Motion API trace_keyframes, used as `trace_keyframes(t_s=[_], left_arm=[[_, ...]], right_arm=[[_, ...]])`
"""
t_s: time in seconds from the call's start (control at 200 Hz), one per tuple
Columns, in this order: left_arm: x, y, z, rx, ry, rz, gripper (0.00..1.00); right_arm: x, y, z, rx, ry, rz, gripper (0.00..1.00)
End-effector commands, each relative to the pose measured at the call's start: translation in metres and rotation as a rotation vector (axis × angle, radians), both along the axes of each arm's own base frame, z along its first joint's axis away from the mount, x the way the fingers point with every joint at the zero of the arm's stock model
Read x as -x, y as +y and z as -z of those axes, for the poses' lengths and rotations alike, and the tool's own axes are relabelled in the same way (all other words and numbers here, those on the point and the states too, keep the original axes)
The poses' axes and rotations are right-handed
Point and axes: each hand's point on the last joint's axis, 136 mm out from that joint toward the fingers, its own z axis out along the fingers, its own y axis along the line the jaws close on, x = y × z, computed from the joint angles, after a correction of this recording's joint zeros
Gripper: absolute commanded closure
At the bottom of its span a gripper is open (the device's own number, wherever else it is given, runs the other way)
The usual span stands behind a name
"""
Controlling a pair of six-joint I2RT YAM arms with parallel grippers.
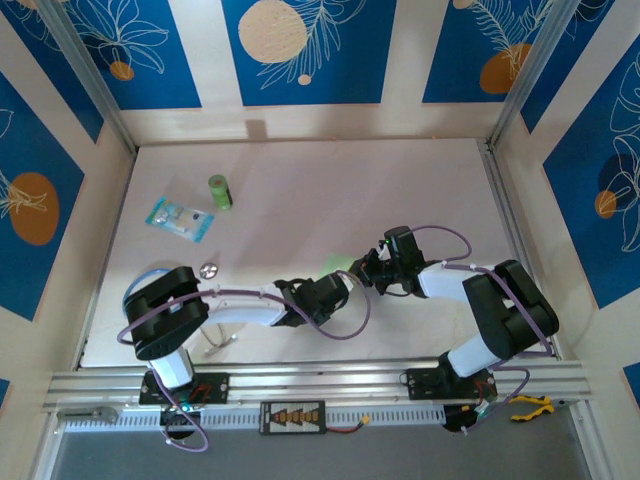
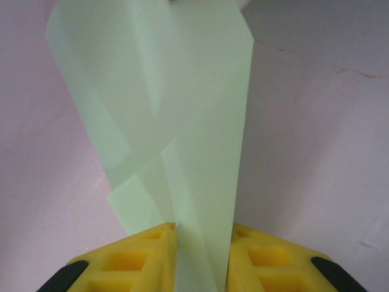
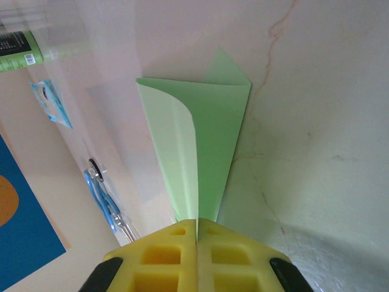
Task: Fold a paper plane with a square sheet of paper (pick it up from the middle)
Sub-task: Fold the wing for the fifth time at the center of the table.
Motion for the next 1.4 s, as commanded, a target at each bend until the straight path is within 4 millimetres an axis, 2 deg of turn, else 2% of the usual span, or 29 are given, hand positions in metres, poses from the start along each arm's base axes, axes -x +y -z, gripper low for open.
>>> trace_keyframes(t_s=[0.0, 0.39, 0.62, 1.151, 1.396], left_arm=[[0.0, -0.008, -0.009, 0.046, 0.017, -0.005, 0.74], [-0.003, -0.004, -0.003, 0.026, 0.033, -0.02, 0.74], [-0.006, -0.002, -0.005, 0.01, 0.009, -0.021, 0.69], [-0.008, 0.002, -0.004, -0.012, -0.009, -0.019, 0.72], [-0.007, 0.001, -0.003, -0.008, -0.001, -0.014, 0.84]], right_arm=[[0.004, -0.003, 0.001, 0.001, 0.003, -0.006, 0.97], [0.004, -0.003, 0.0, -0.002, 0.002, -0.007, 0.98], [0.002, -0.003, -0.003, -0.002, -0.004, -0.006, 0.98], [0.003, -0.003, -0.003, -0.003, -0.004, -0.005, 0.98], [0.003, -0.003, -0.003, -0.003, -0.004, -0.006, 0.98]])
